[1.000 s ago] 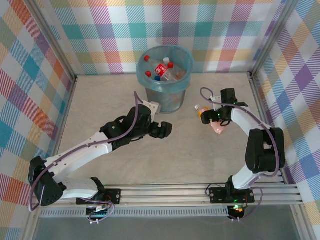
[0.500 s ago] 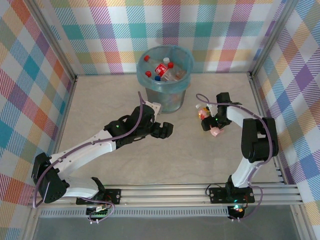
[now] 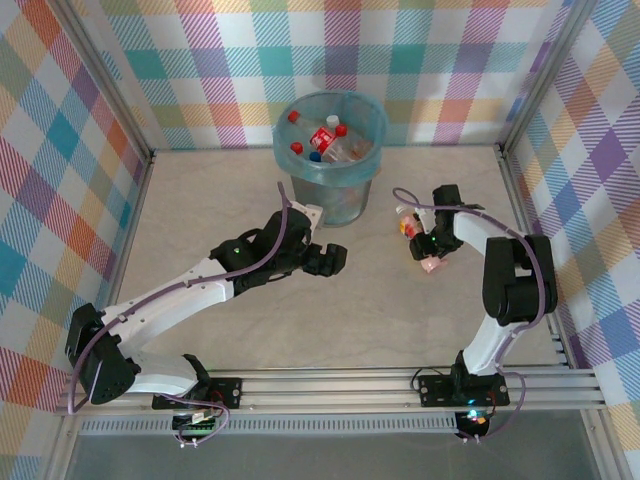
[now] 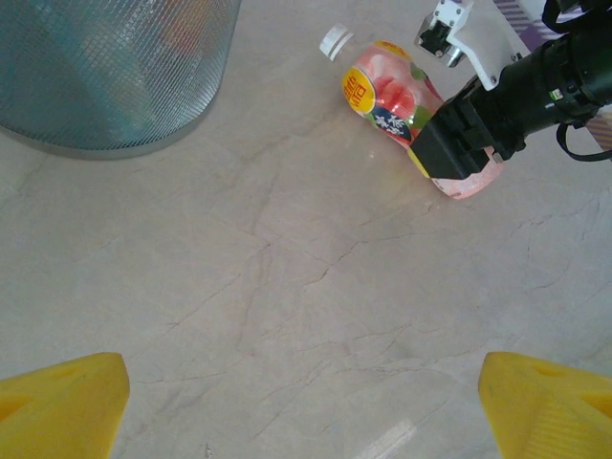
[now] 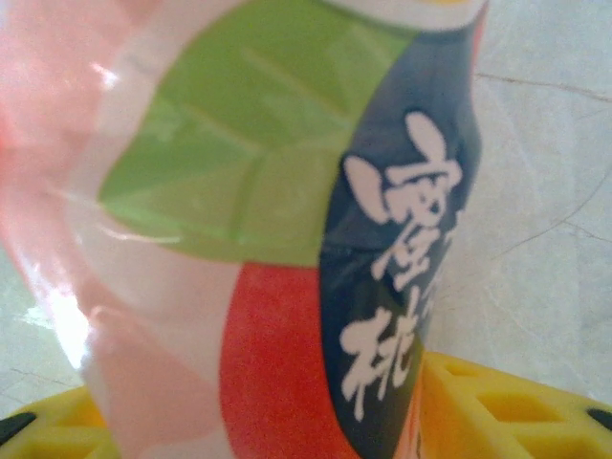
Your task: Put the plastic bottles in the bin
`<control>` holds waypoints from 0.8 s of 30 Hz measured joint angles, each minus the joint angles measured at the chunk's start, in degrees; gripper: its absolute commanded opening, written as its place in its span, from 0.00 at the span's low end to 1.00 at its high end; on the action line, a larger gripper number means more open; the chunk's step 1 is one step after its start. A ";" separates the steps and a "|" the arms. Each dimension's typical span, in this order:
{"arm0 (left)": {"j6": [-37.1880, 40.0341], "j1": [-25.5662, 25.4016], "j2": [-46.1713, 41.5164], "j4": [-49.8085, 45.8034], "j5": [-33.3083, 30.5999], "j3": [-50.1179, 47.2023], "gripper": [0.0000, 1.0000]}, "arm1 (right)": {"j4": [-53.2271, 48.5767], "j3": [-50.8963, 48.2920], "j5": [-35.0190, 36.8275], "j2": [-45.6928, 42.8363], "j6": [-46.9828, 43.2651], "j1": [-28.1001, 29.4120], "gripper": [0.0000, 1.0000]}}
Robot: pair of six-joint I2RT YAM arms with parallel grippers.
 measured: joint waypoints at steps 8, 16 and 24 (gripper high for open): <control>0.00 0.00 0.00 -0.46 0.00 0.98 0.94 | 2.25 -0.81 -1.29 -9.42 1.97 0.00 0.52; 0.02 0.00 -0.20 -1.36 0.02 1.81 0.94 | 3.32 -0.85 -2.64 -18.64 2.86 0.00 0.51; 0.02 0.00 -3.19 -1.31 0.07 2.99 0.94 | 3.74 -0.57 -4.79 -24.96 3.74 0.00 0.51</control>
